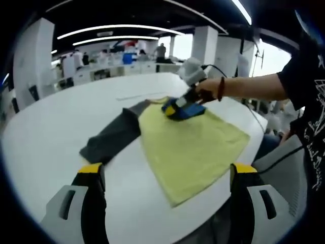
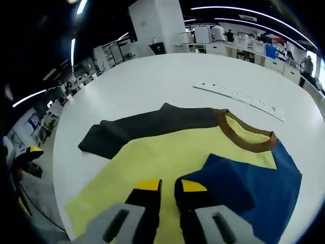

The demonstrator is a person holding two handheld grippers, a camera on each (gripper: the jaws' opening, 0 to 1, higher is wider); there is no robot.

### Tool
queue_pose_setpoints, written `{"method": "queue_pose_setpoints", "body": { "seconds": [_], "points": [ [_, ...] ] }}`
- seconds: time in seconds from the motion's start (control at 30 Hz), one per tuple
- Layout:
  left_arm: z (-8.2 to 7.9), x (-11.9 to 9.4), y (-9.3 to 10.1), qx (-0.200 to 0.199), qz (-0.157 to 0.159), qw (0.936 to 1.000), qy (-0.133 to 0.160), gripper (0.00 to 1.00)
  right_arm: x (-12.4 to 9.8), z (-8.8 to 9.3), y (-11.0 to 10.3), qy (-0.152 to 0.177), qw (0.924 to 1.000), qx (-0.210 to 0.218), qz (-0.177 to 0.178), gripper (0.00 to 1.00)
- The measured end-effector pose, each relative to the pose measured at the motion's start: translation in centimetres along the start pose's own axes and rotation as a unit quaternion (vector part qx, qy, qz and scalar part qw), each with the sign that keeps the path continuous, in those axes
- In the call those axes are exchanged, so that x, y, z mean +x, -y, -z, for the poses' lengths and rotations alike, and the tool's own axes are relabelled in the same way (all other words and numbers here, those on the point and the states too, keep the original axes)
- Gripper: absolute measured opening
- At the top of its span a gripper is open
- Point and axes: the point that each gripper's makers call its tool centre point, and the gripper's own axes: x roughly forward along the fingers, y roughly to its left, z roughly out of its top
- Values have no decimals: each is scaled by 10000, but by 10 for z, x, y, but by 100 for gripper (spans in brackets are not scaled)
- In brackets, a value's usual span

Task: Fold the garment on the visible template until the final outline fits inside the template.

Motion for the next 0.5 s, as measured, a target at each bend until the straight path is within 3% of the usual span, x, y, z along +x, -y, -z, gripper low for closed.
{"method": "queue_pose_setpoints", "body": {
  "seconds": [0.23, 0.5],
  "points": [
    [-1, 1, 1, 14, 12, 10000, 14, 99, -12, -10, 21, 162, 9996, -194, 143, 17],
    [-1, 1, 2, 38, 25, 10000, -9, 99, -27, -6, 46, 203, 9994, -19, 273, 19]
  ]
}}
